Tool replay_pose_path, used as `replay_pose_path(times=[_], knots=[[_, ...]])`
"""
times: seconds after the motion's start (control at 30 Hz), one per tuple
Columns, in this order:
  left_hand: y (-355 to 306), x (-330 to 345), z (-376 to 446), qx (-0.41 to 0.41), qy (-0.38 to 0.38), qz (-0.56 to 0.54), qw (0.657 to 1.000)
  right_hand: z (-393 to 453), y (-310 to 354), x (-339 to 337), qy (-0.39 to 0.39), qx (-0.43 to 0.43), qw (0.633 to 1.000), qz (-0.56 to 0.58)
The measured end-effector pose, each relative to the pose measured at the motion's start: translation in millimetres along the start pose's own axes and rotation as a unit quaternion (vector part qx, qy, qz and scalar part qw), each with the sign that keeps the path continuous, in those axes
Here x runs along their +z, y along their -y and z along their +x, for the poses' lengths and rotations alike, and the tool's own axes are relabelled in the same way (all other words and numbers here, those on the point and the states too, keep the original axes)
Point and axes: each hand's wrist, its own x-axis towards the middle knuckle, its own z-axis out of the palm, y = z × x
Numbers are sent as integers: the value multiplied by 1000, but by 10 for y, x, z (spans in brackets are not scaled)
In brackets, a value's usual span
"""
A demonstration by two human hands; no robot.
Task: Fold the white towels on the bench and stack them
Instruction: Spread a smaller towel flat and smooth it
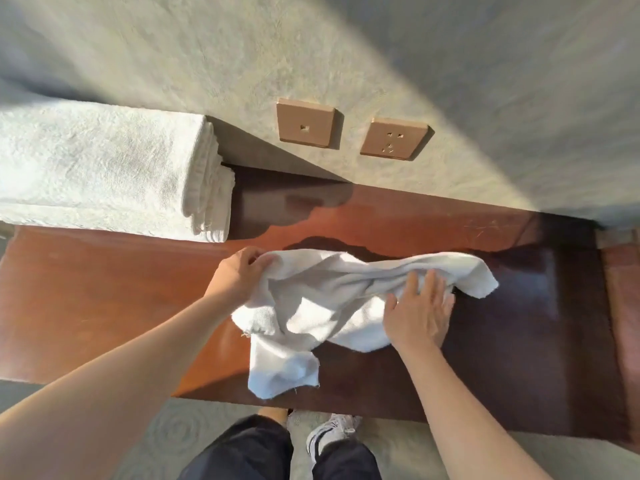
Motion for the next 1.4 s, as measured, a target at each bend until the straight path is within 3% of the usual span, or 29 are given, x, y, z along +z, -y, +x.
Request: replay_pose_path(times=[0.07, 0.17, 0.23, 0.33, 0.4, 0.5, 0.6, 0.83, 0.93, 1.0, 1.07, 1.17, 1.3, 1.4], knots=[[-54, 97, 104, 45, -54, 6, 998, -112, 272, 75, -23, -68, 996, 45], [-69, 217, 22, 190, -107, 85, 972, -273, 622, 201, -48, -147, 983, 99], [-31, 373, -164, 287, -101, 169, 937, -322, 724, 277, -66, -120, 983, 125], [36, 699, -510, 356, -57, 266, 894, -362, 733, 404, -72, -34, 981, 177], [64, 877, -618, 336, -35, 280, 899, -365, 697, 524, -99, -32, 977, 185], [64, 926, -519, 239, -9, 269, 933, -386, 526, 776, -130, -109, 975, 147], [157, 781, -263, 193, 23, 308, 931, -380, 166, 961, -130, -109, 977, 129], [264, 300, 285, 272, 108, 403, 868, -150, -740, 819, -110, -119, 984, 80], [143, 309, 339, 308, 135, 428, 839, -153, -389, 691, -163, -73, 975, 130], [72, 399, 305, 328, 149, 439, 823, -226, 89, 636, -202, -134, 956, 167], [29, 509, 243, 356, 172, 437, 808, -307, 537, 658, -173, -196, 949, 175], [90, 586, 168, 365, 191, 459, 787, -372, 716, 846, -100, -200, 970, 96], [266, 449, 158, 334, 214, 493, 774, -441, 193, 1054, -78, -155, 983, 58], [333, 326, 155, 357, 206, 513, 753, -540, -226, 1077, -56, -81, 993, 71]])
